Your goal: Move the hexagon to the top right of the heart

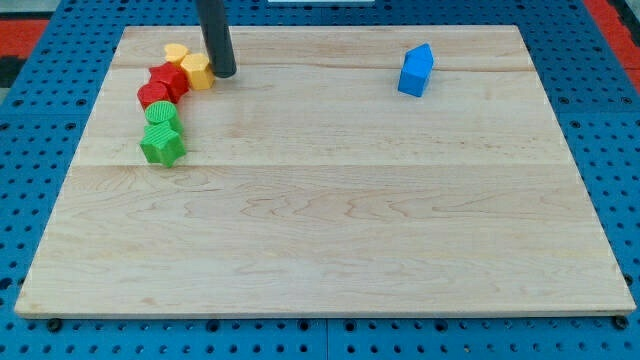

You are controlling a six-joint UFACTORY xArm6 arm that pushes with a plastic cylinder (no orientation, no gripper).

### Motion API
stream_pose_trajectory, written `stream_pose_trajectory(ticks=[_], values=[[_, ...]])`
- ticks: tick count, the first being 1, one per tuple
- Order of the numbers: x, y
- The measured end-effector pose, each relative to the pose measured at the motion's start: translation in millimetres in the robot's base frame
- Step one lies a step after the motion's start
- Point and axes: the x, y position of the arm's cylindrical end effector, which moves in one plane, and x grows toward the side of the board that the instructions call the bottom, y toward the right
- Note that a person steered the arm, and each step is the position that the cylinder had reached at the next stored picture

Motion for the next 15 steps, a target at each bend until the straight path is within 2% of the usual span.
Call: stream_pose_trajectory(ticks=[1,2,3,4,5,7,9,11,15], values=[[-14.0,26.3],[20.3,88.7],[81.7,71.8],[100.1,39.9],[92.7,15.0],[57.4,10.7],[65.9,-10.2],[42.3,-29.7],[-11.4,4.1]])
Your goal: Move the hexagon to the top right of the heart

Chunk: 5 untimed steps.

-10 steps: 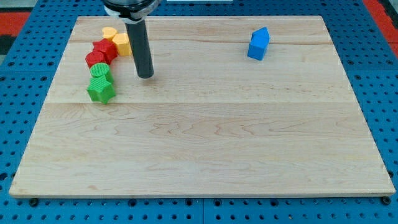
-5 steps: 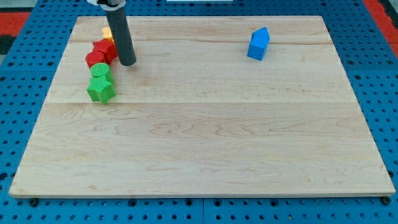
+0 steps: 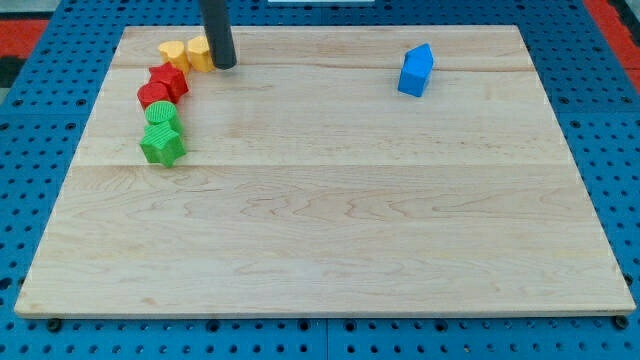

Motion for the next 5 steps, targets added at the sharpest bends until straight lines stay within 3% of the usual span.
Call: stream_pose_trajectory(ticks=[5], values=[[-66.3,-30.7]])
